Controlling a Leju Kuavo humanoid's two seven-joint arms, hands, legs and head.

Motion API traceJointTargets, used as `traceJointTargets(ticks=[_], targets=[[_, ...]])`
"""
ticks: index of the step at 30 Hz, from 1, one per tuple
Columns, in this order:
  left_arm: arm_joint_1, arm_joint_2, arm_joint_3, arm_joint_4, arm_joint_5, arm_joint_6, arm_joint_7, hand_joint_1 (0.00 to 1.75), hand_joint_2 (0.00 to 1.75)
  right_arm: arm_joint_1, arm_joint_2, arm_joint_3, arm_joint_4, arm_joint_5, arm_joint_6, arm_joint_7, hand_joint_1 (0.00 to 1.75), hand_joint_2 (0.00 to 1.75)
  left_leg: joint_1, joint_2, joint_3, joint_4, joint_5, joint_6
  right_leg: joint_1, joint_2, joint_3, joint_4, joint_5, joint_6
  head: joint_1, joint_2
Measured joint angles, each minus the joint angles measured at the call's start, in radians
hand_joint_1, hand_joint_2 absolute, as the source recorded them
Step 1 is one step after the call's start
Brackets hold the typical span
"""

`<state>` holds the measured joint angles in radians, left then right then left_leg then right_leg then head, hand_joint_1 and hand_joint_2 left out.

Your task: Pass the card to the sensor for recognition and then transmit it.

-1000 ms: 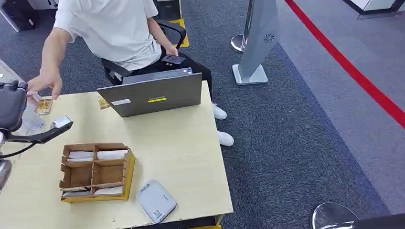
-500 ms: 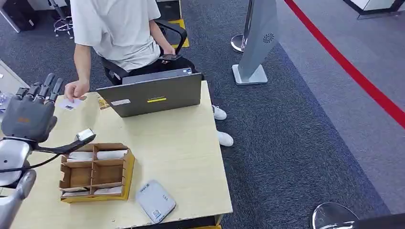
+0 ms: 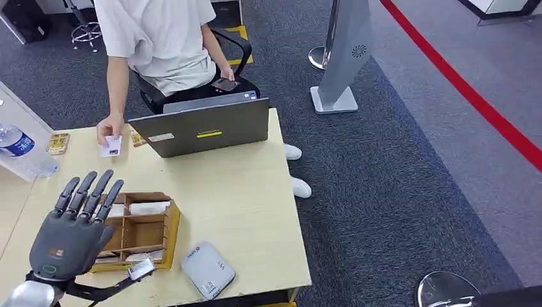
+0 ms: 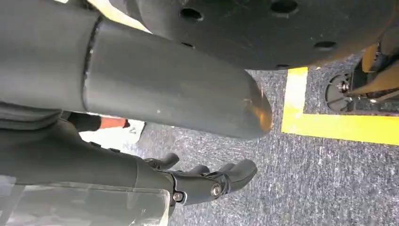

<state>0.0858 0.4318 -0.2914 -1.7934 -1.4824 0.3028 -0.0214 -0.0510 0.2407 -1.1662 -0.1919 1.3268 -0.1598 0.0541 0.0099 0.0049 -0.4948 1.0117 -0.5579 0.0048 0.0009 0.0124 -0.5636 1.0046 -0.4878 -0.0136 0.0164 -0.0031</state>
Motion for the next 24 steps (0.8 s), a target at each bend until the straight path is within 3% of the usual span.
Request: traceJointTargets(ticks=[9, 16, 24], targets=[[0.157, -0.01, 0.002, -0.054, 0.011, 0.045, 0.013, 0.0, 1.75, 0.0, 0.0, -0.023, 0.0, -0.012, 0.0, -0.02, 0.0, 0.0, 0.0, -0.002, 0.0, 0.0, 0.0, 0.0, 0.0, -0.002, 0.0, 0.0, 0.0, 0.0, 0.0, 0.0], [0.178, -0.011, 0.006, -0.029, 0.084, -0.043, 0.069, 0.0, 1.75, -0.001, 0.0, -0.03, 0.0, -0.013, -0.008, -0.014, 0.0, 0.0, 0.0, -0.002, 0.0, 0.0, 0.0, 0.0, 0.0, -0.003, 0.0, 0.0, 0.0, 0.0, 0.0, 0.0], [0.172, -0.021, 0.031, 0.029, 0.109, -0.096, 0.087, 0.0, 1.75, -0.002, 0.0, -0.037, 0.0, -0.011, -0.014, -0.01, 0.0, 0.0, 0.0, -0.002, 0.0, 0.0, 0.0, 0.0, 0.0, -0.003, 0.0, 0.0, 0.0, 0.0, 0.0, 0.0]])
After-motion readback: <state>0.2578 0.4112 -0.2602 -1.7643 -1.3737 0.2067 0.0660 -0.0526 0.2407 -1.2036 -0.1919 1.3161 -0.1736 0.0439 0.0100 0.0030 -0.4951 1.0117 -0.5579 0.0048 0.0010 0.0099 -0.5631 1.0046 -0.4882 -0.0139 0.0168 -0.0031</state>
